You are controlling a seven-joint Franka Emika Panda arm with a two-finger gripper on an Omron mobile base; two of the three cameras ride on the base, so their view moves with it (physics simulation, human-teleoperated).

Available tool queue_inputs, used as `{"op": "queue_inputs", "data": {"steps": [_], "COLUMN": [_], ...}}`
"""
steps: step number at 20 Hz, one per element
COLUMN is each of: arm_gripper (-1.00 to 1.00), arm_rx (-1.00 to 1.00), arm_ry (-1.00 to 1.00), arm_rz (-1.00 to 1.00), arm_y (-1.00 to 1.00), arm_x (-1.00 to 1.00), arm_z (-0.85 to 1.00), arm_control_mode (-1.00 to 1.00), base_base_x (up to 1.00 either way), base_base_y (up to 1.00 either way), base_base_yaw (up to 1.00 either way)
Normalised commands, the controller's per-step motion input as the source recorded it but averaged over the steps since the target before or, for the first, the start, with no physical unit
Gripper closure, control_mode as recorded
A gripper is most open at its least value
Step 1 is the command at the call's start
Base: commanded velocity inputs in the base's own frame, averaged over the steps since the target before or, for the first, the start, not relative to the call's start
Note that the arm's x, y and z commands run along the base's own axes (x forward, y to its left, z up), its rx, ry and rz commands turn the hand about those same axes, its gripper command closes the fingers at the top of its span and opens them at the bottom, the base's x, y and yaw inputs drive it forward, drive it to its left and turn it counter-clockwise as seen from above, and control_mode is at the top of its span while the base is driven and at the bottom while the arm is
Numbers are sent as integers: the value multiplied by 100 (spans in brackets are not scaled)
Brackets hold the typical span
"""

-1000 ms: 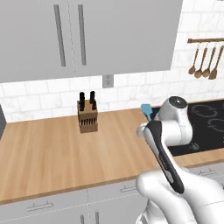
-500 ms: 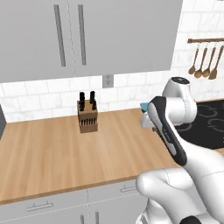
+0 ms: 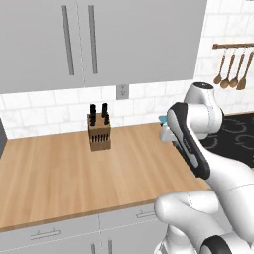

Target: Put the avocado and corn in the pot. Retrieve the spatula and lightly stir the vegetables in the pot.

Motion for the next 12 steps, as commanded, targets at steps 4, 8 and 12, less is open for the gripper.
{"op": "queue_inputs", "data": {"steps": [4,8,12], "arm_gripper": [100,100,100], "arm_rx": [0,0,0], "arm_ry": [0,0,0], "arm_rz": [0,0,0], "arm_y": [0,0,0], "arm_x": [0,0,0], "arm_z": [0,0,0], "arm_control_mode": [-100,100,100], "base_base_x": [0,0,1], "base_base_y": [0,-3,-85], "base_base_yaw": [0,0,-2]}}
